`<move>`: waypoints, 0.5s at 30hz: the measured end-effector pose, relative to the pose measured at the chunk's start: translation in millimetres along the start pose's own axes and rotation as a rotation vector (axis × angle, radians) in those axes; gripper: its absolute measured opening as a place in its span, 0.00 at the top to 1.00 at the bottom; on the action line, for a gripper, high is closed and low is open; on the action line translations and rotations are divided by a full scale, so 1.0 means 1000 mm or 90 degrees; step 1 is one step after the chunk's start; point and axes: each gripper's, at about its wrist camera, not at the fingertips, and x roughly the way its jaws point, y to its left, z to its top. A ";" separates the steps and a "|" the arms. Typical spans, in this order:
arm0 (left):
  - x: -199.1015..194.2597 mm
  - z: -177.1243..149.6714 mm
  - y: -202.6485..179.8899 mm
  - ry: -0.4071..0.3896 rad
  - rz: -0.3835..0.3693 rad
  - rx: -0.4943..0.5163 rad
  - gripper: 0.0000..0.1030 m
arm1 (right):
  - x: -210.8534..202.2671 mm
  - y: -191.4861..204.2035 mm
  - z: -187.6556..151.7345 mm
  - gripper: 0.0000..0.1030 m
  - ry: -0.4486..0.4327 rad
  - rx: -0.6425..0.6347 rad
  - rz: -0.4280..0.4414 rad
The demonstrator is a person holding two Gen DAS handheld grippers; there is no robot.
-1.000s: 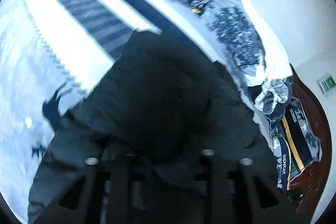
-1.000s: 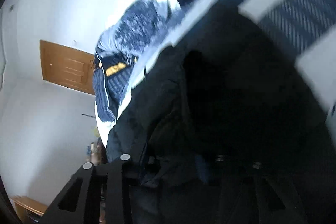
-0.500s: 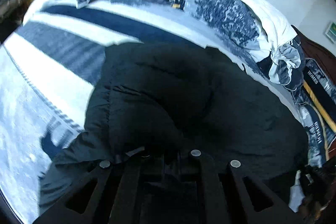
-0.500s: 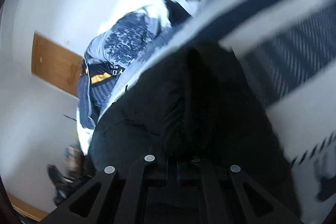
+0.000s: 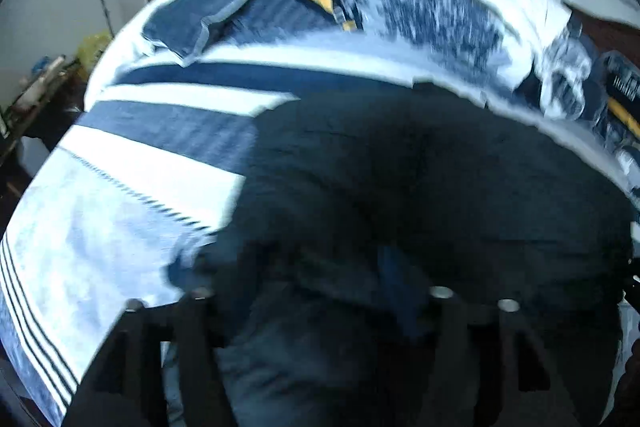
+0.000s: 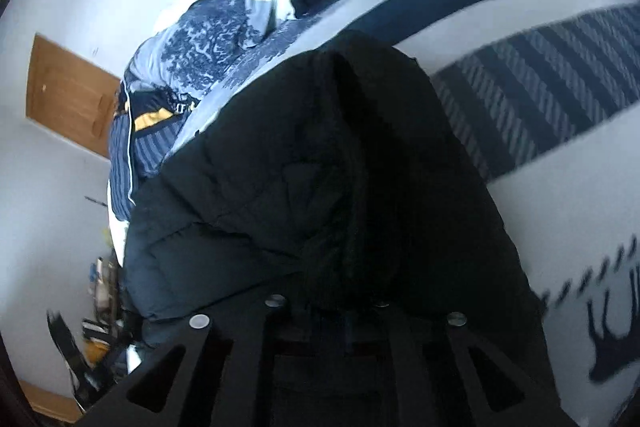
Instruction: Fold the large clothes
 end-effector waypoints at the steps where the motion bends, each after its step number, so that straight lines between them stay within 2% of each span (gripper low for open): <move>1: -0.010 -0.004 0.007 -0.009 0.002 -0.004 0.31 | -0.010 0.005 -0.004 0.70 -0.016 -0.015 -0.002; 2: -0.025 -0.011 0.018 -0.014 0.005 -0.009 0.31 | -0.023 0.008 -0.009 0.46 -0.035 -0.029 -0.006; 3: -0.038 -0.018 0.028 -0.019 0.010 -0.011 0.31 | -0.036 0.010 -0.015 0.32 -0.056 -0.039 -0.001; 4: -0.051 -0.024 0.036 -0.025 0.020 -0.012 0.31 | -0.049 0.011 -0.022 0.22 -0.076 -0.051 0.009; 6: -0.081 -0.044 0.055 -0.035 0.036 -0.022 0.31 | -0.076 0.011 -0.043 0.22 -0.086 -0.075 0.027; 10: -0.129 -0.093 0.067 -0.041 0.051 -0.006 0.30 | -0.122 -0.003 -0.100 0.22 -0.111 -0.078 0.057; 13: -0.161 -0.128 0.063 -0.047 0.055 0.025 0.30 | -0.148 -0.014 -0.143 0.22 -0.090 -0.061 0.056; 15: -0.184 -0.146 0.064 -0.056 0.043 0.024 0.29 | -0.172 -0.017 -0.175 0.22 -0.061 -0.028 0.093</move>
